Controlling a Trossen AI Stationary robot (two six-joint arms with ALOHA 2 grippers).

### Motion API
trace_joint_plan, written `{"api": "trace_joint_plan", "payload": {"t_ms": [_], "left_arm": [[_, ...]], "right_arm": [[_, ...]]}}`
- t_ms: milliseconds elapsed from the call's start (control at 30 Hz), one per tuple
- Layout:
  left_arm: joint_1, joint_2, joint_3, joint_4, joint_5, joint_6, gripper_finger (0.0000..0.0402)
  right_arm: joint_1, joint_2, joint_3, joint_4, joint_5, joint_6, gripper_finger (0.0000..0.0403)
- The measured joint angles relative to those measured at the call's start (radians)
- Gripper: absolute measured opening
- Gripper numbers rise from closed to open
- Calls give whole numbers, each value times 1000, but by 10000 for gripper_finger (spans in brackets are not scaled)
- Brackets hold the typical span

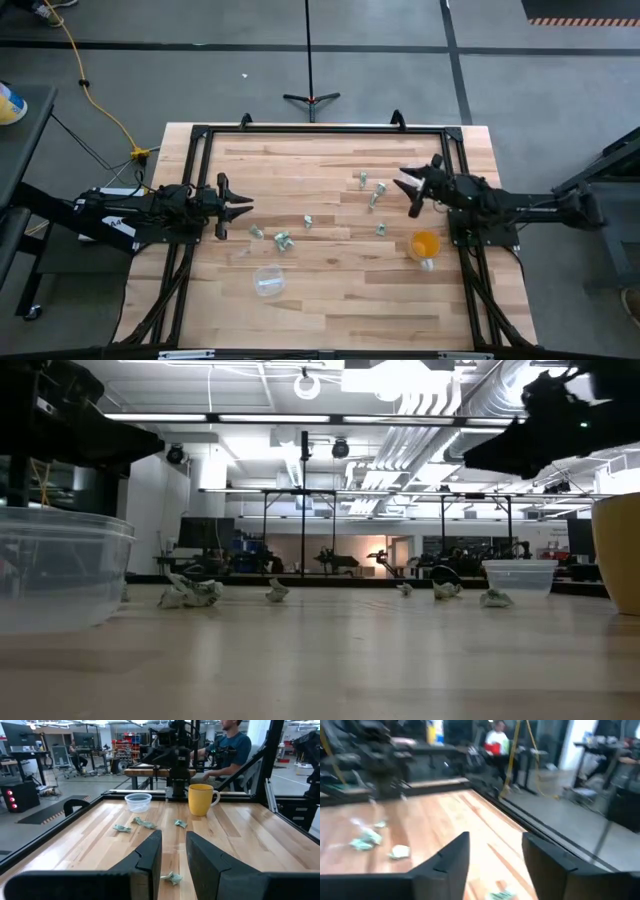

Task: Pick and place Stevia / Truvia into bins
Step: Put the stevia packet into the circular container

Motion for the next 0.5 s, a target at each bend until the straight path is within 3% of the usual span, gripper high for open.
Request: {"api": "trace_joint_plan", "payload": {"t_ms": [167,367,500], "left_arm": [[0,0,0,-1,-2,-7,122],[0,0,0,-1,-4,-7,122],[0,0,0,-2,-6,-7,122]], "right_arm": [[-83,198,107,-2,62,127,212],[-148,410,254,-30,-51,99,217],[-186,545,355,-105,-55,205,217]]}}
